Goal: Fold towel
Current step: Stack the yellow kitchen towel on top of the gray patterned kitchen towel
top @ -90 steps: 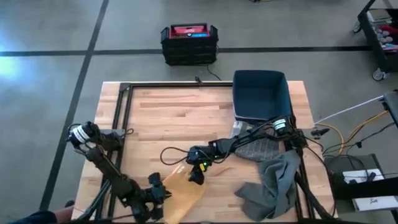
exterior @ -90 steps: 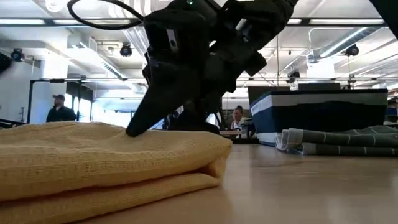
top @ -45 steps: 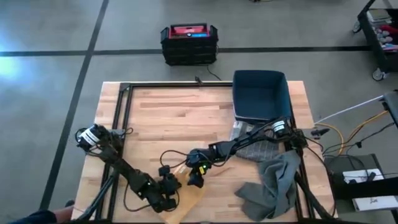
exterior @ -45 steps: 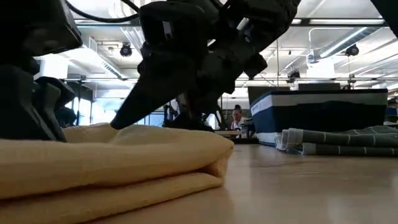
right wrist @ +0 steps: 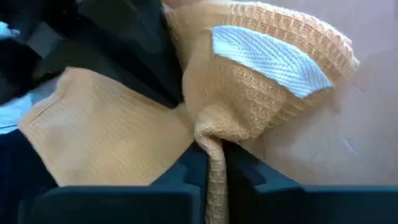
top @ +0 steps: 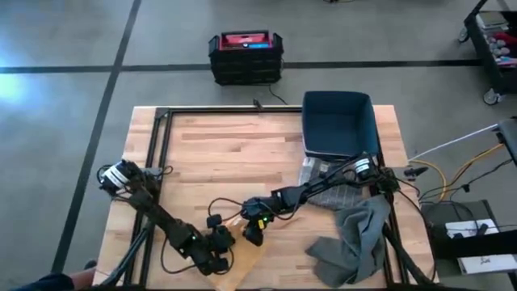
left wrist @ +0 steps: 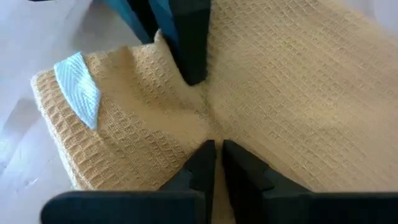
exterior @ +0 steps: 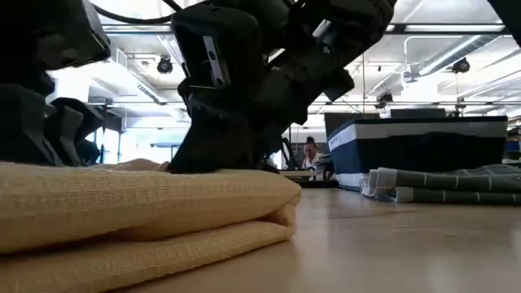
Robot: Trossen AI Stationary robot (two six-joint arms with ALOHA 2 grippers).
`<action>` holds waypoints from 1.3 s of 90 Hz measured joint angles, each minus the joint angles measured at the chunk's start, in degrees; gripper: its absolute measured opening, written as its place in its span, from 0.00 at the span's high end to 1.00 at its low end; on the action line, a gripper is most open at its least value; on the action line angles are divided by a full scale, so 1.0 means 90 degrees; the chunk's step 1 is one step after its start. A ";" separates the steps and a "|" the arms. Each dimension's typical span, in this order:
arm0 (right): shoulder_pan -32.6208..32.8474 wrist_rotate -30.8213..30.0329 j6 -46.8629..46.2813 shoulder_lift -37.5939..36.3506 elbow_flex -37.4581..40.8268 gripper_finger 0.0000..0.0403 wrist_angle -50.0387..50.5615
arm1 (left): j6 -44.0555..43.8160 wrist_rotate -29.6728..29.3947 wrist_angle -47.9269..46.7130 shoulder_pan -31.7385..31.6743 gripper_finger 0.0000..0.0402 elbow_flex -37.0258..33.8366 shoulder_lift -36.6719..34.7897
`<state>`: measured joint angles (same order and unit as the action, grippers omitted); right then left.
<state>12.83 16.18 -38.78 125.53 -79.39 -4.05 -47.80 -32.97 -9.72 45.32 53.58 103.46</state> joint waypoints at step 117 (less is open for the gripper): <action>-0.0043 -0.4138 -0.4369 -0.6290 0.1650 1.00 0.9240 | -0.0466 0.0175 -0.2633 0.0445 0.95 0.0282 -0.2922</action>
<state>12.44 -21.06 -78.09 68.92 -64.53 79.11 -51.99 -31.39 -33.42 49.32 56.12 77.17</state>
